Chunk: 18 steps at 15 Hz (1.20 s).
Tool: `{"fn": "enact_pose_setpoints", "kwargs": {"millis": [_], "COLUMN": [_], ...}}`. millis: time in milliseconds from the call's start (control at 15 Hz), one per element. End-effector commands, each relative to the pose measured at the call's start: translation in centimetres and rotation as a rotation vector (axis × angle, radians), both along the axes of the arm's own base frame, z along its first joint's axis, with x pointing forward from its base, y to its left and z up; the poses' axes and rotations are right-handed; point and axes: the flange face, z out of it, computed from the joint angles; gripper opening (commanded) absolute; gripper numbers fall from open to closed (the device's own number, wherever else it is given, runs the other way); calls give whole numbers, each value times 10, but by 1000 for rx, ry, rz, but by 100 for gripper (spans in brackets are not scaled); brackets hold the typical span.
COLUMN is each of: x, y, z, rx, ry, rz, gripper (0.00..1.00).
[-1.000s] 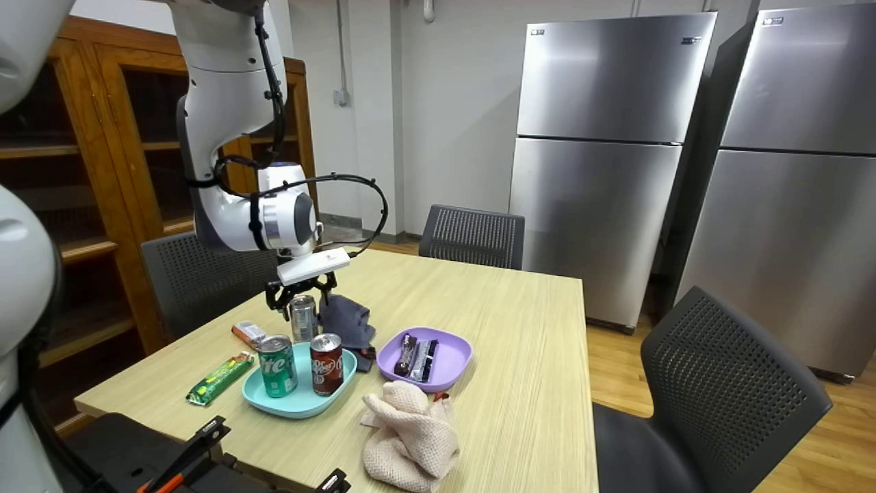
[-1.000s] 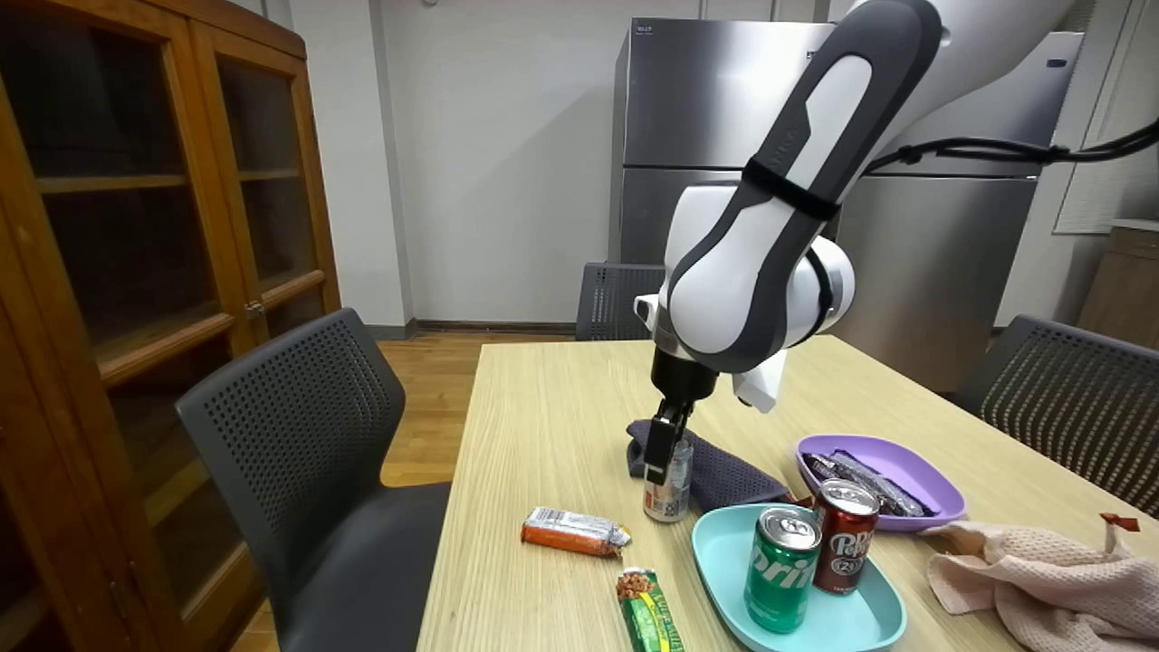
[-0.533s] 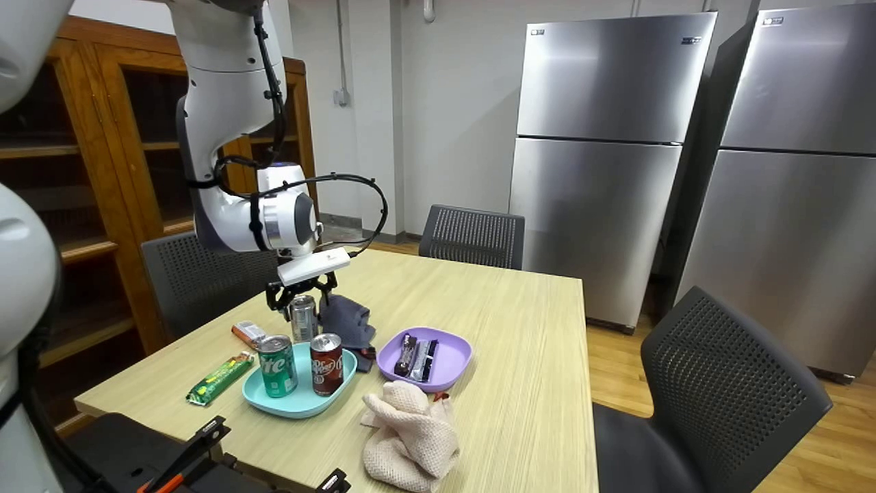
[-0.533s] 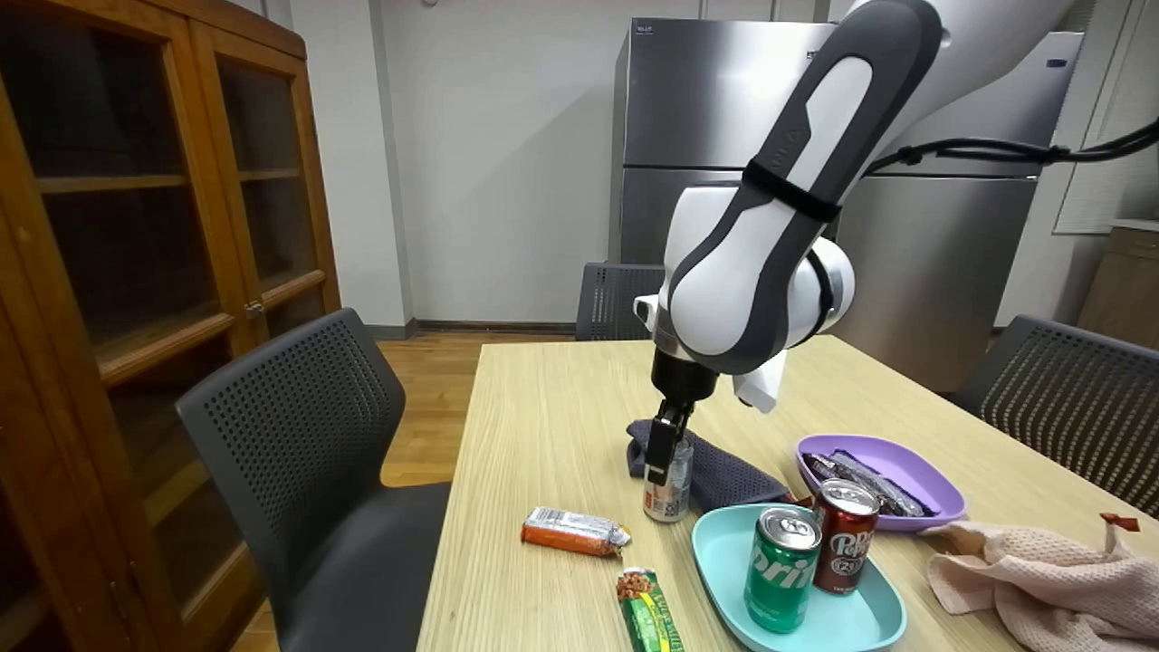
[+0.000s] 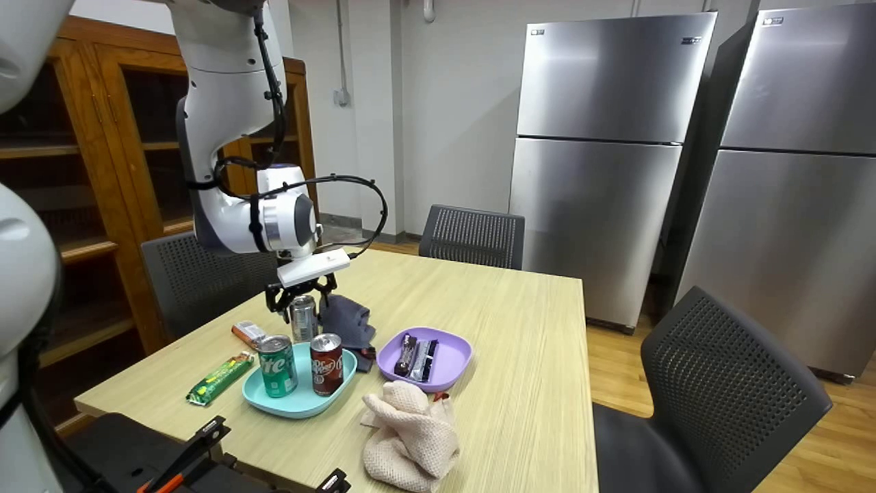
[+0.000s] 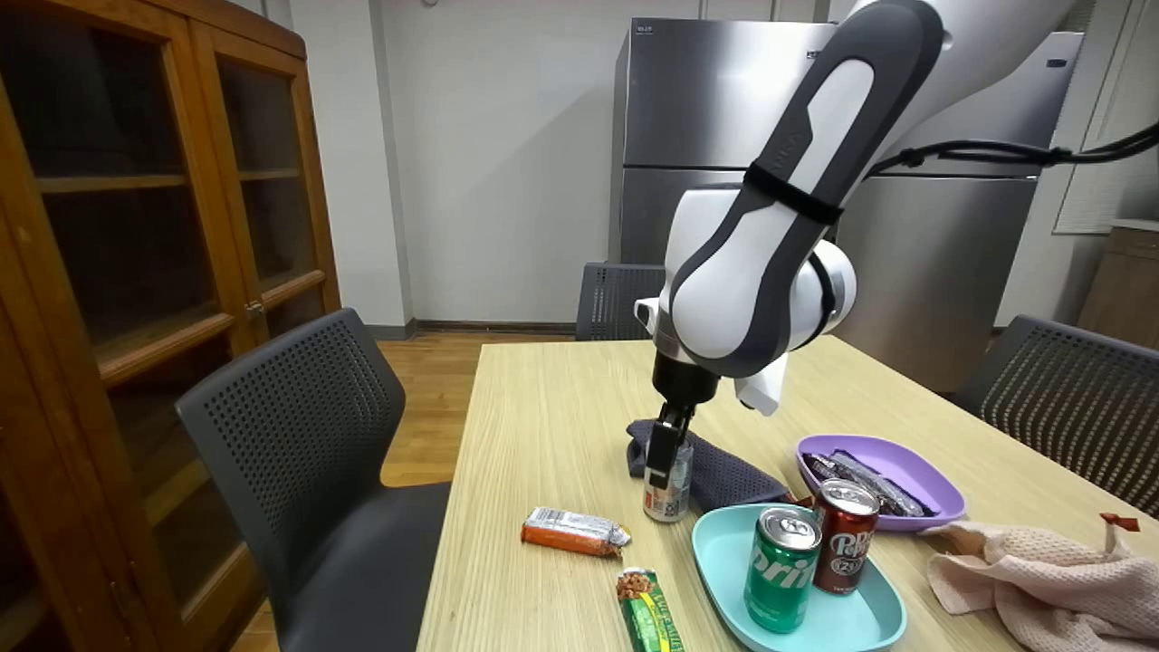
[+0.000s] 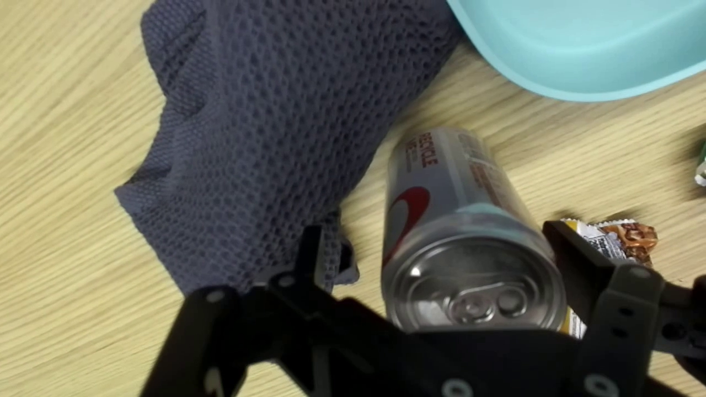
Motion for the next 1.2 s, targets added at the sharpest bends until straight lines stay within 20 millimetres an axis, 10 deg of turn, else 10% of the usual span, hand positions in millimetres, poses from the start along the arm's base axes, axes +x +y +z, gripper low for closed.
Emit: {"fn": "enact_pose_setpoints", "kwargs": {"millis": [0, 1133], "x": [-3, -4], "y": [0, -1], "z": [3, 3], "rx": [-10, -3], "ry": [6, 7], "rz": [15, 2], "gripper": [100, 100]}}
